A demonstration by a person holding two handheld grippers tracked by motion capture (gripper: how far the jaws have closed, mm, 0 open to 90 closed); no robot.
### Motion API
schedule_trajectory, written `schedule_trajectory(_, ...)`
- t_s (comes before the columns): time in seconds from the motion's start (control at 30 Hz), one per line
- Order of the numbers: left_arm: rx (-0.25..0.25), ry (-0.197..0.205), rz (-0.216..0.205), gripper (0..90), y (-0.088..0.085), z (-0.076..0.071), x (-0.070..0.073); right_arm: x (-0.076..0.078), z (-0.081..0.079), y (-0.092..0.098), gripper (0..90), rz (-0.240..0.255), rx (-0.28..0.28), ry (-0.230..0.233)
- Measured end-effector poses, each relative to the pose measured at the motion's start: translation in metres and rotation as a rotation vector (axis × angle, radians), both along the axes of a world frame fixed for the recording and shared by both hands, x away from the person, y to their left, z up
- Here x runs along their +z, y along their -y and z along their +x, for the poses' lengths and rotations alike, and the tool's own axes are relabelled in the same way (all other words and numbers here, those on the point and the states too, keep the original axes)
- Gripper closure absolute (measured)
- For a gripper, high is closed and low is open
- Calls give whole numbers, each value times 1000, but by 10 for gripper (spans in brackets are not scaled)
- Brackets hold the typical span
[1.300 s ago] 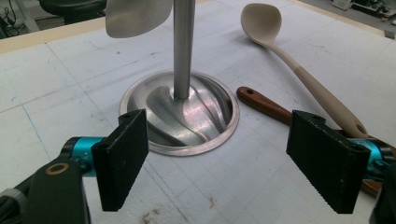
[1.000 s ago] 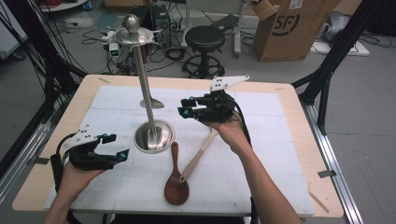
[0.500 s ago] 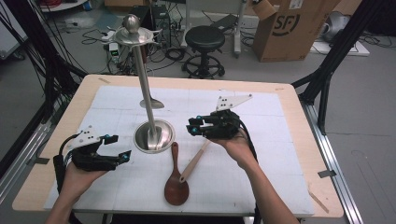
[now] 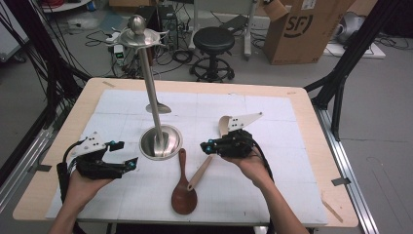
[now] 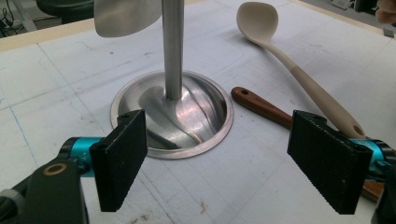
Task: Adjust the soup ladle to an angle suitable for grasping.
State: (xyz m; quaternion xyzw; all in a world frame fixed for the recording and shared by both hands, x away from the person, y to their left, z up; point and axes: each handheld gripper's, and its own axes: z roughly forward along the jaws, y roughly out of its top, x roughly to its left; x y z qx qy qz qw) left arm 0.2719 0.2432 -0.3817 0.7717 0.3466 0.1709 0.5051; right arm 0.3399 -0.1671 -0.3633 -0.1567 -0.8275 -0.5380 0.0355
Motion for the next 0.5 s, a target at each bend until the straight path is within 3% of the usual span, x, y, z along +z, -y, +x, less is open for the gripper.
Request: schedule_trajectory(0.5, -1, -3, -2, 203, 1, 1, -1, -38, -17, 10, 892, -80, 18, -16)
